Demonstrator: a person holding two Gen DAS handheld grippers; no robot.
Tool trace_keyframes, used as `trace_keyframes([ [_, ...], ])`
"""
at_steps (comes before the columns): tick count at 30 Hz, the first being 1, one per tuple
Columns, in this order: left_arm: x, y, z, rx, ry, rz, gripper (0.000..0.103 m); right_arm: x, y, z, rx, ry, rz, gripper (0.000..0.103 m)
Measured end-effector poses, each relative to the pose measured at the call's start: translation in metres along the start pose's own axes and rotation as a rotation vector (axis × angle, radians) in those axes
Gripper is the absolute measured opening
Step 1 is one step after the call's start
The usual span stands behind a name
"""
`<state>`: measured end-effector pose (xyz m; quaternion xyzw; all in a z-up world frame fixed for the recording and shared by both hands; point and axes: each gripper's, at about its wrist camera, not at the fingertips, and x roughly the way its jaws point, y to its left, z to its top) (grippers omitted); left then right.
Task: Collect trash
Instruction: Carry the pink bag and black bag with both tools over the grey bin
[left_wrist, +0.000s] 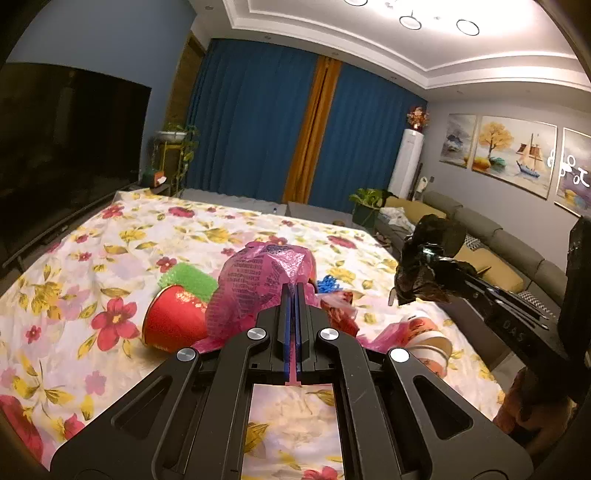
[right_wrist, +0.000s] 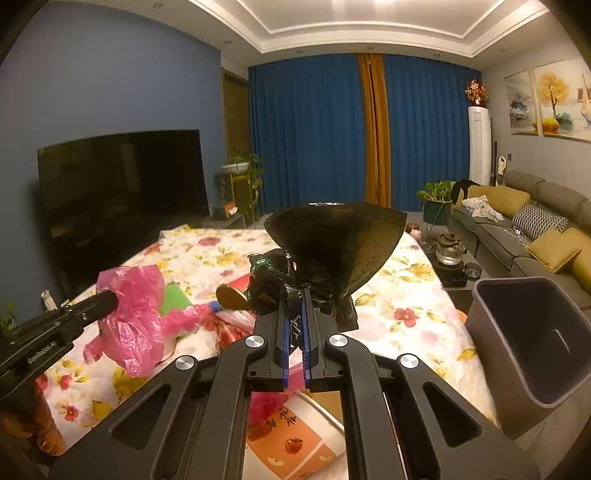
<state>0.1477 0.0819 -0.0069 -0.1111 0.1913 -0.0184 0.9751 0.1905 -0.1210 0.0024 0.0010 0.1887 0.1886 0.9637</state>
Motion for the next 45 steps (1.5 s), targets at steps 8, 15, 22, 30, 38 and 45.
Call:
trace_keyframes([
  [8, -0.013, -0.018, 0.008, 0.034, -0.035, -0.023, 0.001, -0.031, -0.016, 0.004, 0.023, -0.047, -0.016, 0.006],
  [15, -0.013, -0.052, 0.016, 0.075, -0.046, -0.07, 0.001, -0.055, -0.037, 0.002, 0.042, -0.082, -0.054, 0.006],
  [22, -0.005, -0.101, 0.016, 0.137, -0.044, -0.125, 0.001, -0.078, -0.059, 0.002, 0.063, -0.109, -0.105, 0.006],
  [30, 0.008, -0.152, 0.018, 0.192, -0.039, -0.196, 0.001, -0.1, -0.087, 0.002, 0.084, -0.135, -0.175, 0.006],
  [38, 0.023, -0.214, 0.034, 0.233, -0.069, -0.277, 0.001, -0.121, -0.13, 0.008, 0.123, -0.191, -0.282, 0.006],
  [45, 0.052, -0.262, 0.032, 0.242, -0.057, -0.329, 0.001, -0.125, -0.173, 0.007, 0.15, -0.197, -0.356, 0.006],
])
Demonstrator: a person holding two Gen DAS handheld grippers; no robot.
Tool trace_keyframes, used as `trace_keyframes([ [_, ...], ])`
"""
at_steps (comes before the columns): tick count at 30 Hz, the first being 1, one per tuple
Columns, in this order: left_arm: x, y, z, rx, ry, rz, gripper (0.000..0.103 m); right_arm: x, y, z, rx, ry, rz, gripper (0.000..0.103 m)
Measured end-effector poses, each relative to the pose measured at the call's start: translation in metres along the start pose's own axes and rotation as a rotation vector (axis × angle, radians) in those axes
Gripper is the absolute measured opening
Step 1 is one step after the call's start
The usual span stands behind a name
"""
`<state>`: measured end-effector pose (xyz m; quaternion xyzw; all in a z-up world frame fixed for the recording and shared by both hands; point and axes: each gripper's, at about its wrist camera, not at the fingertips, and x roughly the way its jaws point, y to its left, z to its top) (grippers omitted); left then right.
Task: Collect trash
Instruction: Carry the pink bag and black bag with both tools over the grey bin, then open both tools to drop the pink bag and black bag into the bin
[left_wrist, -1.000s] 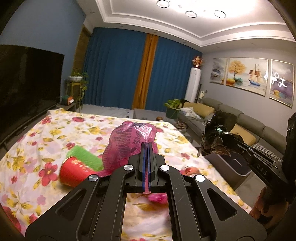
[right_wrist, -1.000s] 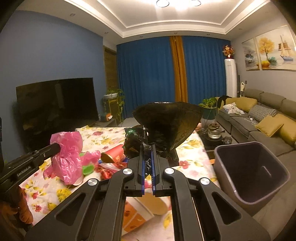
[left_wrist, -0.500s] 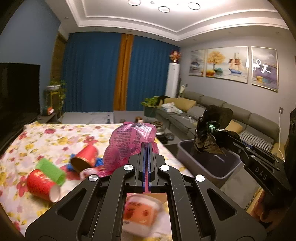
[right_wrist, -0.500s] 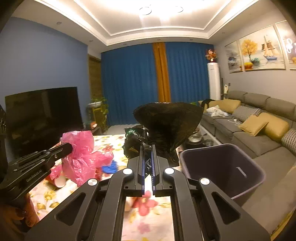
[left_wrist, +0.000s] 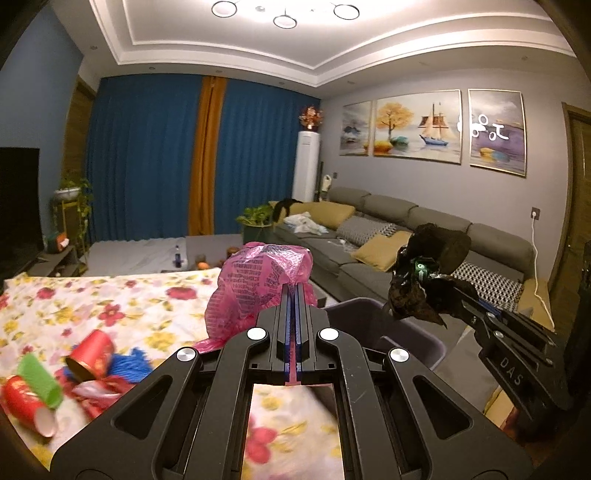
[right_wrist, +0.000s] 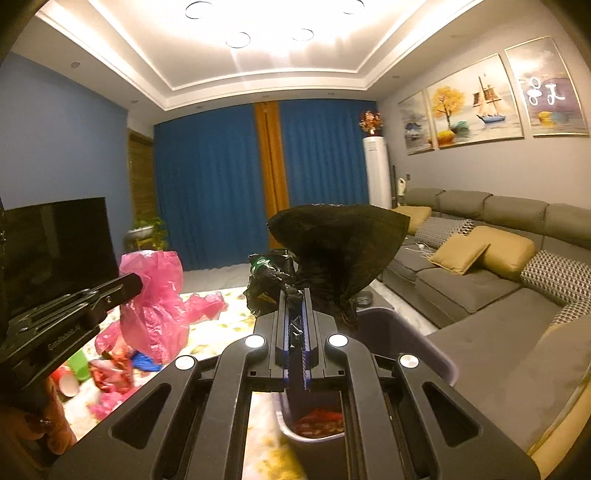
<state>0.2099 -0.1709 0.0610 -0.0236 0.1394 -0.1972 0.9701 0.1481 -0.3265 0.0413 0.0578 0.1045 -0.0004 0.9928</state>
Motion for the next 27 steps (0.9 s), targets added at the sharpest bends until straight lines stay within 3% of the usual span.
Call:
trace_keyframes([
  [10, 0.063, -0.042, -0.005, 0.017, 0.039, -0.064, 0.001, 0.021, -0.036, 0.0, 0.028, 0.011, -0.036, 0.006],
  [27, 0.098, -0.053, -0.019, 0.013, 0.083, -0.078, 0.001, 0.045, -0.054, -0.007, 0.07, 0.035, -0.034, 0.006],
])
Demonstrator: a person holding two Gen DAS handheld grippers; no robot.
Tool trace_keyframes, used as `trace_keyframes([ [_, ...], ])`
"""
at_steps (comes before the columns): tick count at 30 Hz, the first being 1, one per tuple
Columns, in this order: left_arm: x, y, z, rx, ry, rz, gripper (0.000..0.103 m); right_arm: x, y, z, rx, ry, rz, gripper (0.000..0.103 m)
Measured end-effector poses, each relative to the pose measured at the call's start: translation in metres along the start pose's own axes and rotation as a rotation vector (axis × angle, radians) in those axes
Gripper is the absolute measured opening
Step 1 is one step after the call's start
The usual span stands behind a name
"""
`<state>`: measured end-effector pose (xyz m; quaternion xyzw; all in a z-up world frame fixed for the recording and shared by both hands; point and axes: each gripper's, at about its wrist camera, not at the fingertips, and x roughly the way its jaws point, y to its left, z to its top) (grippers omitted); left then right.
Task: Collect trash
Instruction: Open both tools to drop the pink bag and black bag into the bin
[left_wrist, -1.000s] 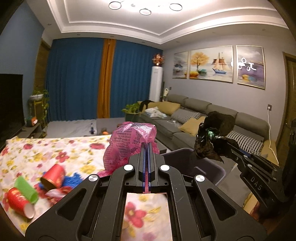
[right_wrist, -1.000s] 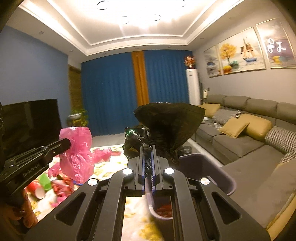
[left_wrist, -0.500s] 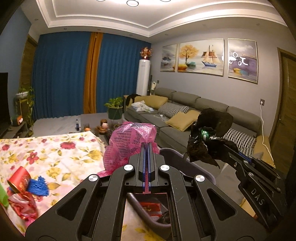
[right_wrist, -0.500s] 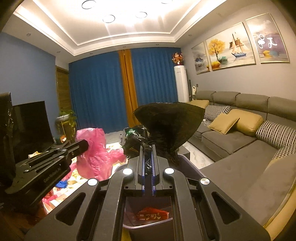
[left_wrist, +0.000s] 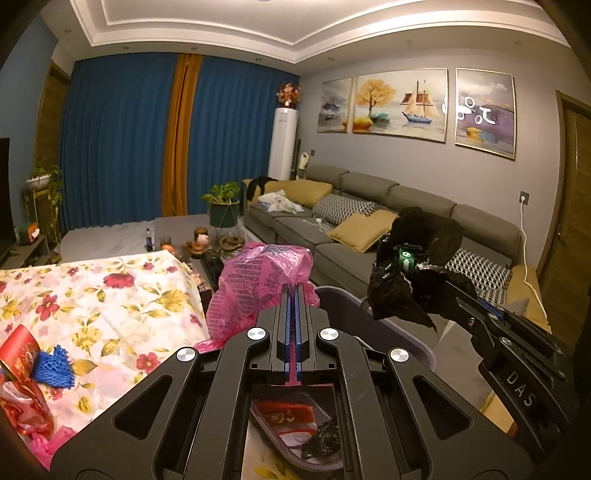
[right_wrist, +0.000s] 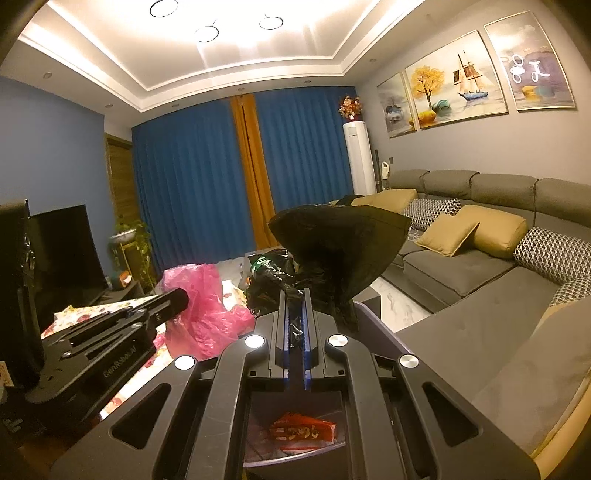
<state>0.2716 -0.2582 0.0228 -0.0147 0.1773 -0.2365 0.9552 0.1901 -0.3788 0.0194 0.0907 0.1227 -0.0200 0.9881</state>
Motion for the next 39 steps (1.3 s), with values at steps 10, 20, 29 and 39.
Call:
trace_keyframes([
  [10, 0.011, -0.009, -0.002, 0.0, 0.028, 0.002, 0.001, 0.008, -0.008, 0.0, 0.017, 0.017, 0.021, 0.006],
  [20, 0.018, -0.012, -0.003, 0.002, 0.043, -0.001, 0.001, 0.011, -0.008, 0.004, 0.023, 0.029, 0.027, 0.006],
  [29, 0.023, -0.009, -0.007, 0.002, 0.076, -0.022, 0.016, 0.012, -0.011, 0.003, 0.043, 0.03, 0.018, 0.024],
  [39, 0.016, -0.005, -0.012, -0.013, 0.059, 0.022, 0.07, 0.005, -0.02, -0.001, 0.081, 0.02, -0.023, 0.041],
])
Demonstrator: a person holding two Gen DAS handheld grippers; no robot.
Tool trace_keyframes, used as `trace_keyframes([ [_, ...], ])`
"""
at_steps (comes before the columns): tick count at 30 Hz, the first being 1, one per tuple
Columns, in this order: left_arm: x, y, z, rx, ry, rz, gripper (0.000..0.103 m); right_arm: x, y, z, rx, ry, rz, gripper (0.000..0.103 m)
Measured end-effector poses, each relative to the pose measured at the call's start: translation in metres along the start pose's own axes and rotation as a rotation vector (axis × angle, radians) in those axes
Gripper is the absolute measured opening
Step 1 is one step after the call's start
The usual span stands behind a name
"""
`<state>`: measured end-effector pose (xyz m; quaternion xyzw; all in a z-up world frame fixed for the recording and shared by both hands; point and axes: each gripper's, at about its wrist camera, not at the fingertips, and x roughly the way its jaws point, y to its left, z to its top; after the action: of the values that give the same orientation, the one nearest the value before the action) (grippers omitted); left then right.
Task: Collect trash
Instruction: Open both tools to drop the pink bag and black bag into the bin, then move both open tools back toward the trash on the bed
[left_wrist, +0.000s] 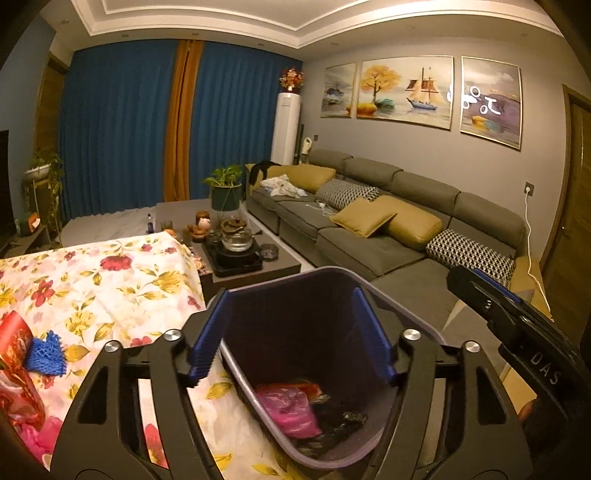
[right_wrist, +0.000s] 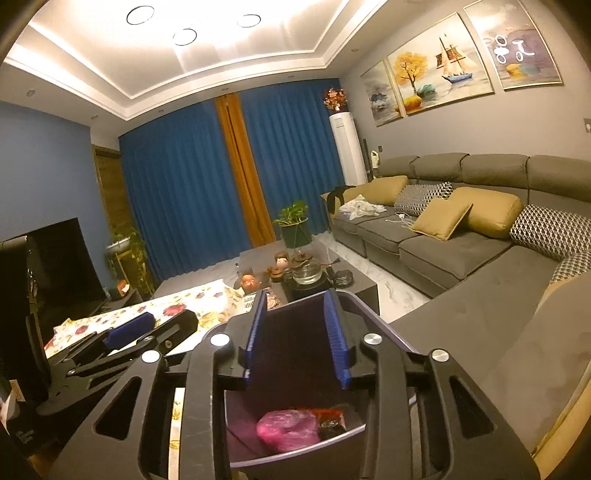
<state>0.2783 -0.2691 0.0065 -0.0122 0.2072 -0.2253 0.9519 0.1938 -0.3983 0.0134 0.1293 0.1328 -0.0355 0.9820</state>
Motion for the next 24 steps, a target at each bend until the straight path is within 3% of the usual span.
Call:
trace_keyframes([
  [2, -0.004, 0.002, -0.001, -0.011, -0.007, 0.011, 0.077, -0.002, 0.0, -0.002, -0.001, -0.005, -0.009, 0.054],
  [14, -0.047, 0.023, -0.013, -0.039, -0.022, 0.082, 0.085, -0.027, 0.015, -0.012, -0.02, -0.04, -0.037, 0.067],
  [24, -0.126, 0.056, -0.036, -0.025, -0.07, 0.175, 0.086, -0.056, 0.042, -0.032, -0.039, -0.038, 0.009, 0.071],
])
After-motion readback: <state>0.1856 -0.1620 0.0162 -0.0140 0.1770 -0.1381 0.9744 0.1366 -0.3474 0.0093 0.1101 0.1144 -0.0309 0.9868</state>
